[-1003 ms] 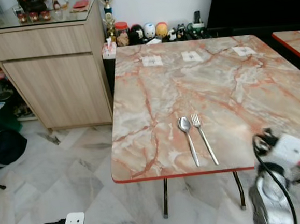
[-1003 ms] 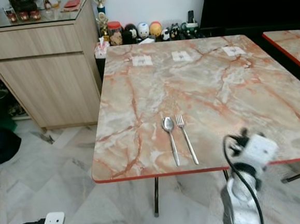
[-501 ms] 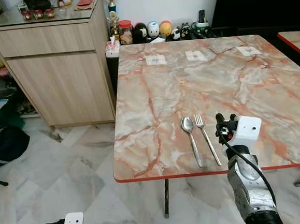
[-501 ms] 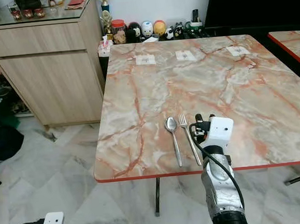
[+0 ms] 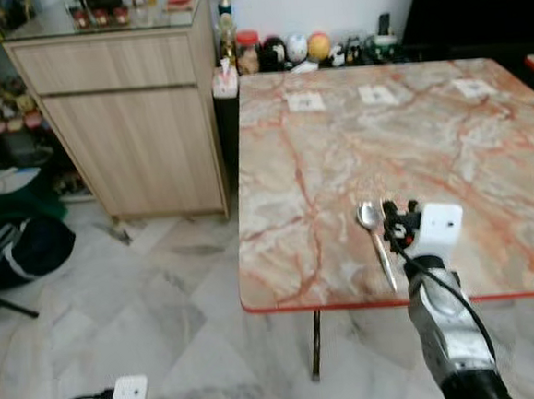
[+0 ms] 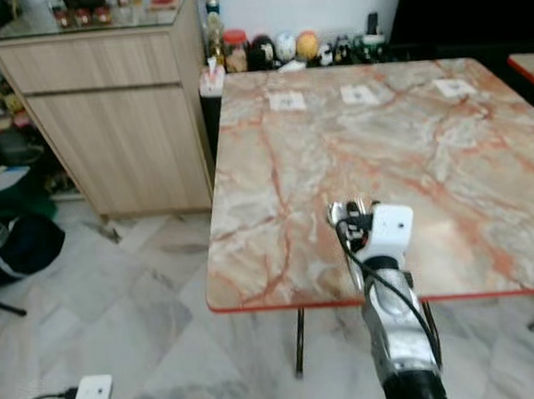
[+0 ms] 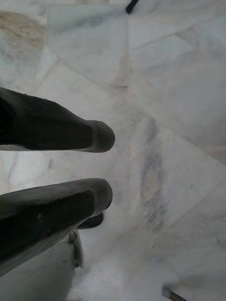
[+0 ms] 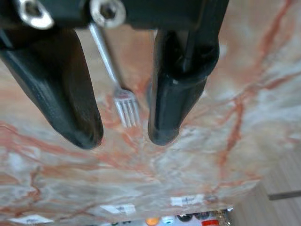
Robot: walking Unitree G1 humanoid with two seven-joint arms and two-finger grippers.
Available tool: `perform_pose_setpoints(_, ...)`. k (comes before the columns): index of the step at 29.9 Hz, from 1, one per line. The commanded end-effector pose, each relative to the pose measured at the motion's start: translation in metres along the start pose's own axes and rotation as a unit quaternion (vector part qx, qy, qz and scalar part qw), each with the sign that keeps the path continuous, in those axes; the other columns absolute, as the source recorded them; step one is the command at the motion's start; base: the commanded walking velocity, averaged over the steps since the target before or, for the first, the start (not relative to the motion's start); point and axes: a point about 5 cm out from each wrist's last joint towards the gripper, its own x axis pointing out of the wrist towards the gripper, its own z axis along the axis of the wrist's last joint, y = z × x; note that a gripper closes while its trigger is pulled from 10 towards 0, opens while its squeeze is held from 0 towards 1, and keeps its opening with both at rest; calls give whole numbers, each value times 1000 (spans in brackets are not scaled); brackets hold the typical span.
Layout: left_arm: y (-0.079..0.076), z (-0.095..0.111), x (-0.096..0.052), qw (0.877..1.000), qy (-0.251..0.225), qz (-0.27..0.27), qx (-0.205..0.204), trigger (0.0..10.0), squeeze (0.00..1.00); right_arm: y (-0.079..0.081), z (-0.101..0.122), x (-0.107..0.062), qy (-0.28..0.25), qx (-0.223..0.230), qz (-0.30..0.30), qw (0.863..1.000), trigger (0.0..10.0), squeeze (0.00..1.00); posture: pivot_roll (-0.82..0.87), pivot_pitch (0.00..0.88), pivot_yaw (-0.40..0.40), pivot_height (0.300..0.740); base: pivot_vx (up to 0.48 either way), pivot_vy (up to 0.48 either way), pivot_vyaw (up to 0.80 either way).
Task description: Setting the table
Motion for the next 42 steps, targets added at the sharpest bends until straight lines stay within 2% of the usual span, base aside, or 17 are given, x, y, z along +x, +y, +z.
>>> perform_pose_setpoints(1, -1, -3, 0, 1000, 7, -3, 2, 10000, 0, -1, -2, 3, 17, -9, -3, 1000, 10000, 0, 101, 0, -10, 740, 0, 0, 0)
perform_pose_setpoints(4, -1, -3, 0, 1000, 7, -4, 2, 10000, 0, -5, -7, 6, 41, -21, -17, 999, 10000, 0, 101, 0, -11, 740, 0, 0, 0)
perform_pose_setpoints(6, -2, -2, 0, 1000, 6, -5, 3, 10000, 0, -10, -17, 10, 88, -19, -28, 996, 10000, 0, 98, 0, -8, 740, 0, 0, 0)
perform_pose_setpoints(7, -2, -2, 0, 1000, 6, -6, 3, 10000, 0, -10, -17, 12, 90, -17, -28, 995, 10000, 0, 101, 0, -9, 740, 0, 0, 0)
perform_pose_setpoints(17, -2, -2, 0, 1000, 5, -7, 4, 10000, 0, -1, 5, 23, 39, 1, -18, 999, 10000, 0, 104, 0, -7, 740, 25, 0, 0)
perform_pose_setpoints(28, -2, -1, 0, 1000, 5, -6, 8, 10000, 0, 4, 0, 20, 39, -3, -1, 999, 10000, 0, 104, 0, -7, 740, 275, 0, 0)
perform_pose_setpoints(29, -1, -1, 0, 1000, 8, -1, 16, 10000, 0, 4, 0, 20, 40, -3, 0, 999, 10000, 0, 101, 0, -7, 740, 0, 0, 0)
perform_pose_setpoints(42, -3, 0, 1, 1000, 4, -4, 10, 10000, 0, 5, -9, 15, 63, -9, 5, 998, 10000, 0, 102, 0, -10, 740, 0, 0, 0)
